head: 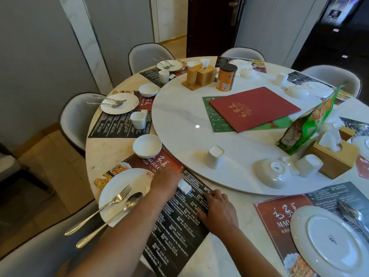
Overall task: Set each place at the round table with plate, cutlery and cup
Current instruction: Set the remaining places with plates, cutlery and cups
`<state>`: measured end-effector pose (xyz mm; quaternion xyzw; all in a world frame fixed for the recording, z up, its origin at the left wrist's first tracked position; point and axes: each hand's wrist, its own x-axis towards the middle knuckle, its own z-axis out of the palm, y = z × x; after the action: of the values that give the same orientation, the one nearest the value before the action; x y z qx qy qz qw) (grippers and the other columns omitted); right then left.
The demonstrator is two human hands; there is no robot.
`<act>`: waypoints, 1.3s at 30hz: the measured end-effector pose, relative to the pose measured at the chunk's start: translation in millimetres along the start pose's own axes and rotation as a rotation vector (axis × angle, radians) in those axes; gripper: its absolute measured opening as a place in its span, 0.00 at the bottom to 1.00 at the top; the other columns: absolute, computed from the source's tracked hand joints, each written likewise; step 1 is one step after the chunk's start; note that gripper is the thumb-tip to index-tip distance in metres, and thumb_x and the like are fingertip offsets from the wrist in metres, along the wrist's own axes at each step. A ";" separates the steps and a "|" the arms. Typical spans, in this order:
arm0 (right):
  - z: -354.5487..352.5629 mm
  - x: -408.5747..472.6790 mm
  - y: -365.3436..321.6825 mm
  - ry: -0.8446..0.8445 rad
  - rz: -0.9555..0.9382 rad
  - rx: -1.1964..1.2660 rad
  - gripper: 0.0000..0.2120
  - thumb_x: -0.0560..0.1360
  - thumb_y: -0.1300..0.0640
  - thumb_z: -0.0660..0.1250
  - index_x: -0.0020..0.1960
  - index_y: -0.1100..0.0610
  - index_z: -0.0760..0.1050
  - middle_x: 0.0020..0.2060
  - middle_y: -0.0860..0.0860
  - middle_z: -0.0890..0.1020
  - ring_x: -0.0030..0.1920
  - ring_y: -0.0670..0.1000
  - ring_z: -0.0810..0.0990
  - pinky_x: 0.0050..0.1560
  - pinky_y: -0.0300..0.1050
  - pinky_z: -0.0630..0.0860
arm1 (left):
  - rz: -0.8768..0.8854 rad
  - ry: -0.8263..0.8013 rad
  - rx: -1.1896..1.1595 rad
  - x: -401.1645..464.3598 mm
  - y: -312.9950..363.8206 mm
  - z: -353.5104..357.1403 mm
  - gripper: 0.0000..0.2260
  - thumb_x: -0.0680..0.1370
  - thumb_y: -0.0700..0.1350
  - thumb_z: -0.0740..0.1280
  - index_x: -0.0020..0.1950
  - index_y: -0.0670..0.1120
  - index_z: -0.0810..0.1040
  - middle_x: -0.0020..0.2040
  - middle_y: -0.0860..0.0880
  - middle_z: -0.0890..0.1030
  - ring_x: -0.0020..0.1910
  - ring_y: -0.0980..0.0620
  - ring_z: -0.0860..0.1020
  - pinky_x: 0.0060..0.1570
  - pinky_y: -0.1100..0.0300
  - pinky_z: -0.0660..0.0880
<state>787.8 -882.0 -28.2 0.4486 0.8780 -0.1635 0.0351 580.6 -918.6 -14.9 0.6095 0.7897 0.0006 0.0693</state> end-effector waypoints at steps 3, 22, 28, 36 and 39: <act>-1.1 4.0 2.2 -0.006 -0.009 -0.002 0.34 0.72 0.34 0.67 0.73 0.47 0.67 0.66 0.47 0.71 0.65 0.51 0.70 0.61 0.48 0.75 | -0.002 0.008 0.016 4.1 0.5 -0.2 0.20 0.78 0.35 0.66 0.66 0.52 0.78 0.58 0.48 0.80 0.59 0.44 0.75 0.59 0.51 0.72; -20.6 18.9 -3.0 0.163 0.130 0.108 0.17 0.76 0.41 0.66 0.61 0.49 0.76 0.55 0.47 0.76 0.54 0.49 0.77 0.47 0.47 0.78 | -0.154 0.118 -0.140 -42.9 31.9 20.7 0.24 0.80 0.46 0.66 0.76 0.50 0.64 0.71 0.46 0.70 0.69 0.46 0.67 0.66 0.52 0.69; -54.2 66.4 -2.5 0.388 0.132 0.033 0.30 0.73 0.45 0.71 0.69 0.53 0.64 0.64 0.55 0.68 0.61 0.58 0.71 0.49 0.53 0.78 | -0.155 0.059 -0.249 -69.7 52.3 33.7 0.18 0.82 0.53 0.63 0.70 0.49 0.72 0.66 0.49 0.73 0.64 0.49 0.72 0.61 0.57 0.72; -69.9 122.2 -0.6 0.117 0.122 -0.094 0.33 0.77 0.52 0.68 0.76 0.49 0.55 0.69 0.57 0.65 0.58 0.61 0.78 0.44 0.49 0.74 | -0.194 -0.013 -0.261 -68.2 55.5 34.5 0.22 0.82 0.55 0.63 0.74 0.51 0.67 0.72 0.49 0.67 0.70 0.48 0.66 0.65 0.54 0.71; -77.9 124.2 2.6 0.113 0.102 -0.101 0.25 0.76 0.56 0.68 0.70 0.52 0.63 0.63 0.57 0.69 0.49 0.61 0.81 0.38 0.48 0.72 | -0.211 -0.001 -0.264 -70.3 57.7 35.1 0.22 0.82 0.55 0.62 0.74 0.51 0.66 0.74 0.50 0.65 0.72 0.48 0.64 0.65 0.54 0.71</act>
<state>722.6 -759.4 18.8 0.4988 0.8617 -0.0914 0.0163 657.4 -974.4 -37.0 0.5090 0.8423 0.0969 0.1488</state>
